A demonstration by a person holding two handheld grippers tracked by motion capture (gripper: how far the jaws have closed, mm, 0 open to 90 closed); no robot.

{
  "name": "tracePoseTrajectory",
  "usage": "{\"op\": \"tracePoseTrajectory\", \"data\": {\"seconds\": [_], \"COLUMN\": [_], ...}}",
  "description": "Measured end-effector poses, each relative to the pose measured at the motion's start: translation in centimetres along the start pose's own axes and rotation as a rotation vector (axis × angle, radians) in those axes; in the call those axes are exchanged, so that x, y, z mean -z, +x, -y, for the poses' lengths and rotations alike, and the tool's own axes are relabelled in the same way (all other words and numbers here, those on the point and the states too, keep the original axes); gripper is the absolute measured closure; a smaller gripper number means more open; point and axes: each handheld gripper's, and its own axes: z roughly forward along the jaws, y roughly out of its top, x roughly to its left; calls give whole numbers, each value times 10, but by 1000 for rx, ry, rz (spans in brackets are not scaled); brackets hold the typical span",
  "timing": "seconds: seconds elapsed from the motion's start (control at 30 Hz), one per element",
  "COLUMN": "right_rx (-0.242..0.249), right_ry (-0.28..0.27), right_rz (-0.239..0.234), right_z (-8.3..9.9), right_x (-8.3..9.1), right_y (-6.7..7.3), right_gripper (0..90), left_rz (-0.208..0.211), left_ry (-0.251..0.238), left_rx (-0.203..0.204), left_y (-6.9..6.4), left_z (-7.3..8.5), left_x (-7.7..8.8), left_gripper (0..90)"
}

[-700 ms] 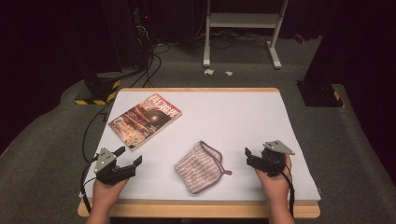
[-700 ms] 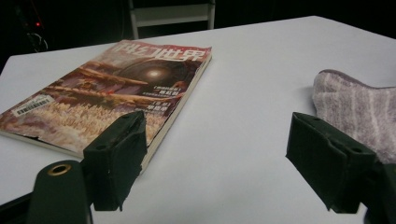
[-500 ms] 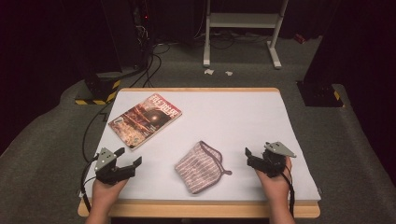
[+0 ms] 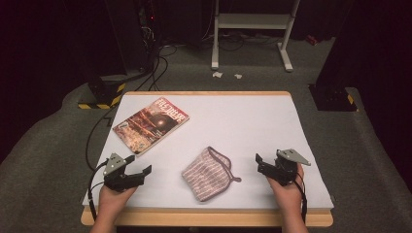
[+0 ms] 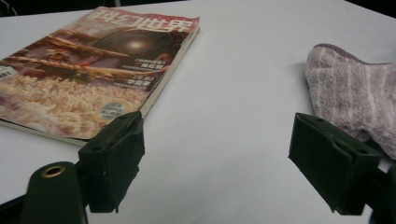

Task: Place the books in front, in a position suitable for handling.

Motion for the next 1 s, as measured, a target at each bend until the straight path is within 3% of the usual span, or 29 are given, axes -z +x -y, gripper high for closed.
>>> {"op": "tracePoseTrajectory", "data": {"seconds": [0.1, 0.2, 0.3, 0.37, 0.4, 0.43, 0.47, 0.5, 0.53, 0.57, 0.7, 0.77, 0.8, 0.83, 0.87, 1.0], "right_rx": [14, 47, 61, 68, 77, 77, 79, 79, 76, 76, 68, 62, 62, 60, 59, 56], "right_ry": [16, 50, 53, 60, 67, 67, 64, 64, 64, 64, 50, 51, 53, 56, 59, 62], "right_rz": [-1, -32, -41, -53, -68, -68, -76, -76, -84, -84, -99, -106, -107, -110, -112, -108], "right_z": [0, 0, 0, 0, 0, 0, 0, 0, -1, -1, -3, -3, -3, -3, -3, -4], "right_x": [1, 1, 0, -1, -2, -2, -3, -3, -3, -3, -1, -1, -1, -1, -1, -1], "right_y": [1, 2, 4, 7, 9, 9, 11, 11, 13, 13, 14, 13, 13, 13, 12, 12], "right_gripper": [148, 150, 153, 153, 153, 153, 153, 153, 154, 154, 158, 156, 156, 156, 156, 160], "left_rz": [9, 30, 67, 103, 152, 152, 179, 179, 220, 220, 262, 264, 282, 282, 303, 278], "left_ry": [3, 13, 37, 50, 70, 70, 102, 102, 123, 123, 189, 205, 249, 249, 280, 302], "left_rx": [-3, -14, -39, -45, -55, -55, -89, -89, -100, -100, -125, -131, -141, -141, -144, -184], "left_y": [-3, -8, -19, -30, -43, -43, -59, -59, -72, -72, -93, -96, -102, -102, -107, -114], "left_z": [0, -1, -3, -6, -10, -10, -14, -14, -17, -17, -25, -26, -27, -27, -28, -27], "left_x": [-2, -5, -13, -19, -28, -28, -38, -38, -49, -49, -75, -80, -89, -89, -96, -101], "left_gripper": [195, 205, 205, 207, 220, 220, 220, 223, 231, 237, 267, 301, 331, 346, 363, 538]}}
